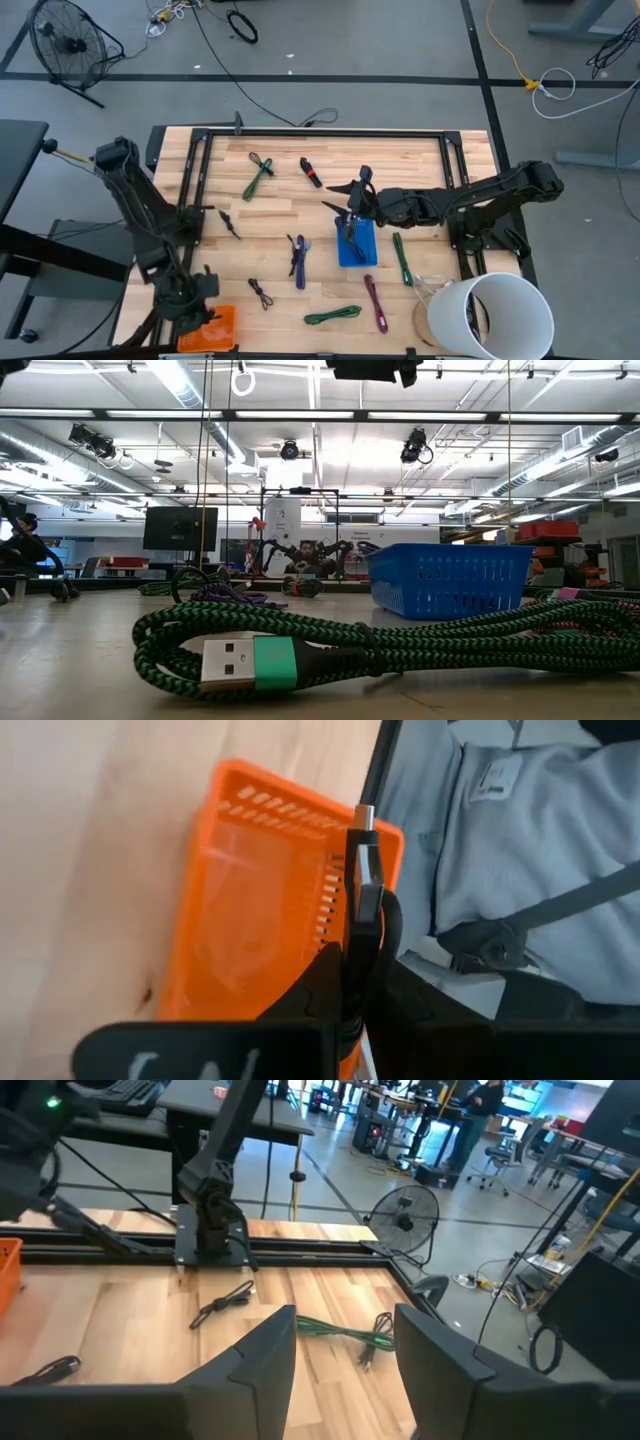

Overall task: Pick & Place USB Port
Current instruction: Put the black charger cable into the orange bin

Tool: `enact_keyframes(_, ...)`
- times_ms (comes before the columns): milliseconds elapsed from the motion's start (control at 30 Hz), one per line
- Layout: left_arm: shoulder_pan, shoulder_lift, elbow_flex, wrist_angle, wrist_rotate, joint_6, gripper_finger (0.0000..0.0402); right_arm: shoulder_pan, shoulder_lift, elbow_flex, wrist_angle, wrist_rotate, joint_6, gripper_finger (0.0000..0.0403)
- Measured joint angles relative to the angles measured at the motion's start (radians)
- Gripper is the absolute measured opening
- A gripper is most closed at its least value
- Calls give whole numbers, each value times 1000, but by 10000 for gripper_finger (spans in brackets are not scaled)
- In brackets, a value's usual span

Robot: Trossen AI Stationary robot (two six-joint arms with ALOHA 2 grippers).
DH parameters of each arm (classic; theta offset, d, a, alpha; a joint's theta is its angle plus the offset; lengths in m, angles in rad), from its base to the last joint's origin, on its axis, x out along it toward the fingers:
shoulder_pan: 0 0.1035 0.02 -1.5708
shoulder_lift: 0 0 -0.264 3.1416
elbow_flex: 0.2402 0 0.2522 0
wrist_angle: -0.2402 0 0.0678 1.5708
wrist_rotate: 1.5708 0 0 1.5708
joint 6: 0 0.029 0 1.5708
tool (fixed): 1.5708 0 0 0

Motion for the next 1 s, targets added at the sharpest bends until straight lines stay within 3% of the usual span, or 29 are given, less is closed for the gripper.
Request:
enact_keyframes(200, 20, 76, 0, 5, 47, -55, 25, -5, 0, 0, -1, 0, -4, 169)
enact_keyframes(433, 47, 89, 0, 6, 87, -64, 86, -22, 0, 0, -12, 0, -8, 169)
enact_keyframes(600, 48, 89, 0, 5, 92, -67, 101, -33, 0, 0, -33, 0, 6, 169)
enact_keyframes(833, 72, 80, 0, 44, 92, 66, 95, -40, 0, 0, -35, -4, 27, 169)
enact_keyframes(1000, 146, 39, 8, 44, 93, 192, 88, -40, 0, 0, -35, -11, 27, 169)
